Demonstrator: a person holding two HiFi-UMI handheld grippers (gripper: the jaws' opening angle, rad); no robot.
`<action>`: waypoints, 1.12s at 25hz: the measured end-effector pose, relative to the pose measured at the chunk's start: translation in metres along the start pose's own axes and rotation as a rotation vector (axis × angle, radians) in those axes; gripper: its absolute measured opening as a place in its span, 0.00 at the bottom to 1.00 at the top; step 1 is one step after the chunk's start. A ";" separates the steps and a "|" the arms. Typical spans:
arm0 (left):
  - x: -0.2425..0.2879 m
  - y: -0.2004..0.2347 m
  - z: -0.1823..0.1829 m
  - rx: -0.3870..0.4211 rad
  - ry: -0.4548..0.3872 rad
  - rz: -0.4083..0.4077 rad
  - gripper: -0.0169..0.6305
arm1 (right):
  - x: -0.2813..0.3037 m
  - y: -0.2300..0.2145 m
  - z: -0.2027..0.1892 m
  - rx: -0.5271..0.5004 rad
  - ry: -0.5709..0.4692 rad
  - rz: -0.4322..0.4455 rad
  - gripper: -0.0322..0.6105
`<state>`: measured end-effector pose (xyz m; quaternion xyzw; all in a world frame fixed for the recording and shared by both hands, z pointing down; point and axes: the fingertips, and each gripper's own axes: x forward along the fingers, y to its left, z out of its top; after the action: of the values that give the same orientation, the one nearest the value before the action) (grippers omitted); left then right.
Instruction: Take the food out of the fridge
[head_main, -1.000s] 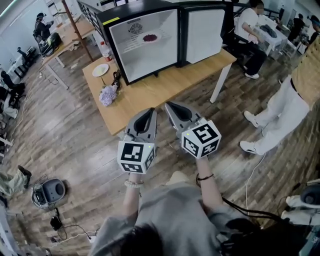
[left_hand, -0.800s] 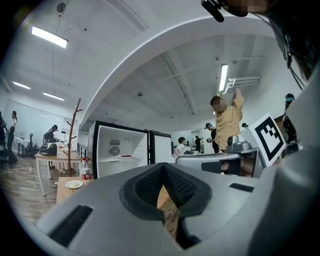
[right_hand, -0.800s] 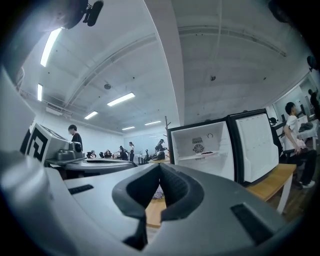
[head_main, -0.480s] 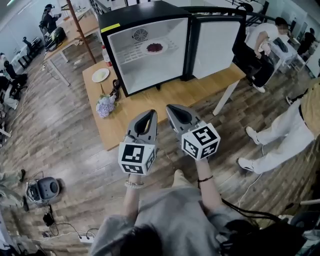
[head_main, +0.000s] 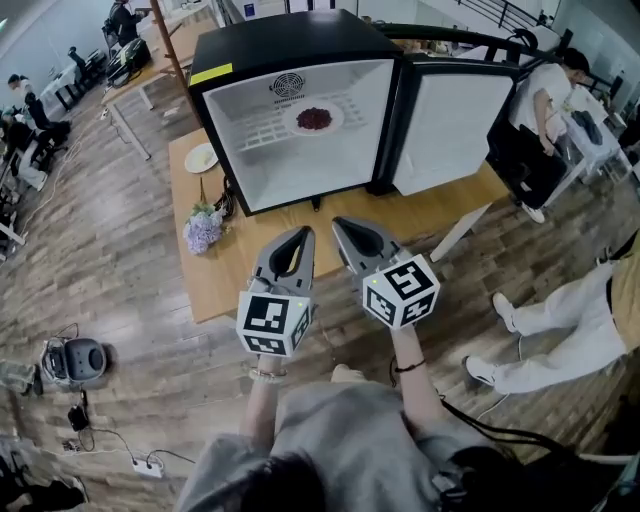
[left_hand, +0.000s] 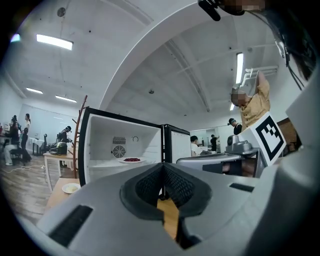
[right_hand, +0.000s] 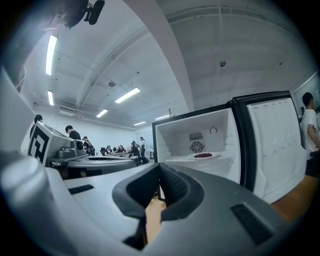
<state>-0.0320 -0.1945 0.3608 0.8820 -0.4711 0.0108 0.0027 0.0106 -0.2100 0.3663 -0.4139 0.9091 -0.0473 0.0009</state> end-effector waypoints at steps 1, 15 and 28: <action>0.004 0.001 -0.003 -0.006 0.006 0.006 0.04 | 0.002 -0.005 -0.002 0.006 0.001 0.006 0.06; 0.091 0.033 -0.005 -0.066 0.006 0.041 0.04 | 0.055 -0.088 0.001 0.040 0.000 0.042 0.06; 0.163 0.086 -0.012 -0.071 0.004 0.040 0.04 | 0.129 -0.149 -0.008 0.250 0.006 0.007 0.06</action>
<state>-0.0125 -0.3777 0.3755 0.8718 -0.4887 -0.0043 0.0348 0.0375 -0.4040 0.3916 -0.4072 0.8975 -0.1615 0.0502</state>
